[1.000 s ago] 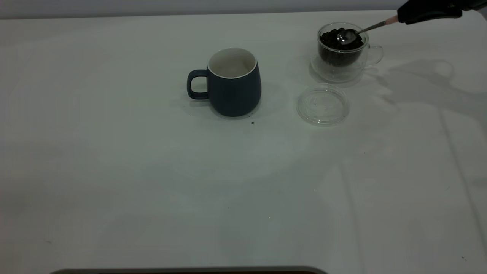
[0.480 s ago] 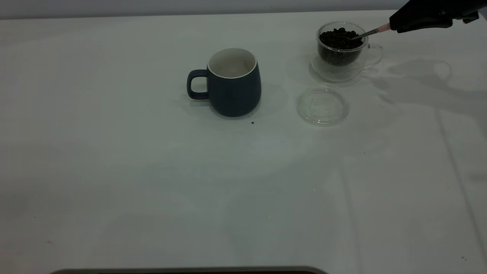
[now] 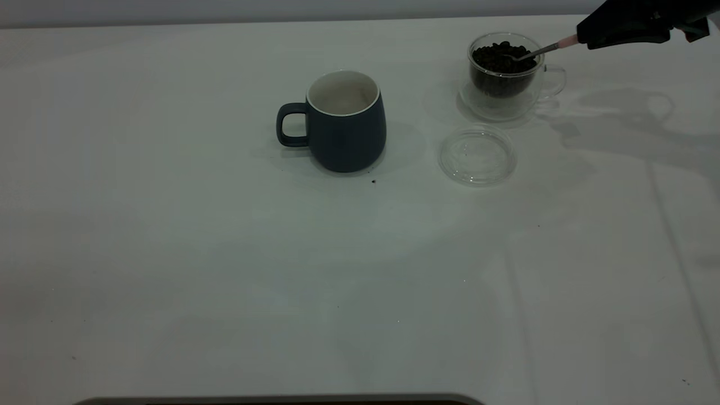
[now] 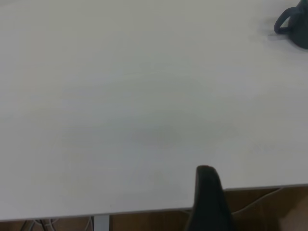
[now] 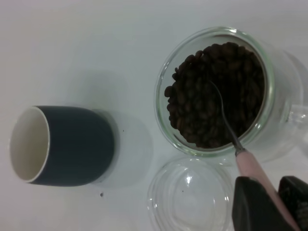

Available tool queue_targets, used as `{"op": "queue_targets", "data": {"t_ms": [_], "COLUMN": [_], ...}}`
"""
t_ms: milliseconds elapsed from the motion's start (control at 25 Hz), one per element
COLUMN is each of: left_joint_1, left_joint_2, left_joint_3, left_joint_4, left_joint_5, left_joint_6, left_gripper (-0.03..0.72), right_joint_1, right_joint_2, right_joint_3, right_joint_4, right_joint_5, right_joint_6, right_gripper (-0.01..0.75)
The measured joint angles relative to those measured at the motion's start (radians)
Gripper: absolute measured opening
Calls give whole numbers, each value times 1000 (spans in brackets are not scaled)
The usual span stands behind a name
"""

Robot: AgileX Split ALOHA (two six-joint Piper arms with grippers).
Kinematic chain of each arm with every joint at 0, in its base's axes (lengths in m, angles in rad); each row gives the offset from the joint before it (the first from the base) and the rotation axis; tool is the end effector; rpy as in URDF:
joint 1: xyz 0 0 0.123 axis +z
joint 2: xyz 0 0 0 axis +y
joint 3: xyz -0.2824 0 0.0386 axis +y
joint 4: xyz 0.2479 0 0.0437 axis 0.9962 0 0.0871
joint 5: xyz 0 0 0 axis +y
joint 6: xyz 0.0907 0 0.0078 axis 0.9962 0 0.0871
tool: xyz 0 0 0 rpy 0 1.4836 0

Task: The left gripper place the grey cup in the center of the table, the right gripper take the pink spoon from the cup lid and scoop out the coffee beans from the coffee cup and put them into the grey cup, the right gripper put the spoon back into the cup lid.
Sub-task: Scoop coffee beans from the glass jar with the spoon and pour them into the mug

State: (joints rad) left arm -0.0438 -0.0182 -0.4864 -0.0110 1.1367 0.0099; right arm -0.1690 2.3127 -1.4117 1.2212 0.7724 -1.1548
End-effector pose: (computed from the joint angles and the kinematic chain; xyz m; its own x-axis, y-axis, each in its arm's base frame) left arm -0.0094 -0.0005 0.2673 -0.5175 0.0280 -0.8552 0.0550 0.9985 -0.0007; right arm 0.4401 -0.0145 0.0756 -0.8847 0.1090 -0.4533 -0.1941 0.7979 0.5706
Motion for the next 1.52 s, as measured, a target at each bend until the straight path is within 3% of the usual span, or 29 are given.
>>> {"op": "queue_targets", "data": {"t_ms": [960, 1520], "left_joint_1": [0, 0], "left_joint_2": [0, 0], "left_joint_3": [0, 0], "left_joint_4": [0, 0], "left_joint_5": [0, 0], "left_joint_6": [-1, -2], "left_gripper": [567, 567], "right_joint_1": [-92, -98], "right_joint_2": [123, 158], "right_joint_3": [-5, -7], "right_joint_4": [161, 256], "right_joint_5": [157, 210], "right_joint_6": [58, 77], "right_gripper": [110, 110]}}
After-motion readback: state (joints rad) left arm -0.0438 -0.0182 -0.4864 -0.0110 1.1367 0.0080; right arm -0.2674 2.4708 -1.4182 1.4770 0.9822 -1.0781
